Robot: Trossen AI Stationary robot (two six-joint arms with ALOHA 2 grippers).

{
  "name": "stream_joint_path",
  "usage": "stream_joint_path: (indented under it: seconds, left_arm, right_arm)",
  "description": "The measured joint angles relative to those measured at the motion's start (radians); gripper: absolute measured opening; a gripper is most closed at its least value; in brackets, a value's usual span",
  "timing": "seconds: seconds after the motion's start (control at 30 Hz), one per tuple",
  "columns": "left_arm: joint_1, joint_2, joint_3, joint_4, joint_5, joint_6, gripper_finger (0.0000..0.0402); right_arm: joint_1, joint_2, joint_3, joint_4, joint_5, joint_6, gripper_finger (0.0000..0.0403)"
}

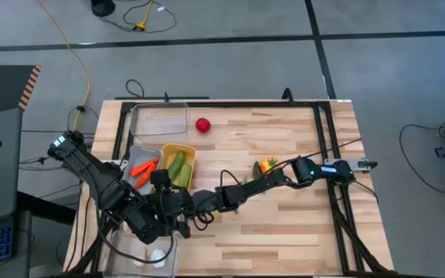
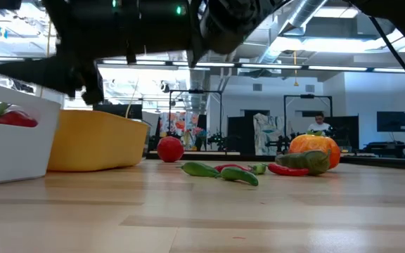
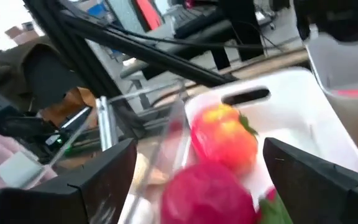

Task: Sort produce into baskets
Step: Put the top left tomato to the white bin

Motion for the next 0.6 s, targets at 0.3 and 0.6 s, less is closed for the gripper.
stream_joint_path:
  seconds: [0.3,0.6]
  left_arm:
    - [0.061,-0.067,0.003,0.035,0.024,0.075,0.0311]
    - [0.211,-0.232,0.000,0.034,-0.011,0.249,0.0311]
  right_arm:
    - [0.008,-0.164,0.000,-0.402,0.032,-0.112,0.0375]
    - [0.052,-0.331,0.000,-0.928,0.332,-0.192,0.0376]
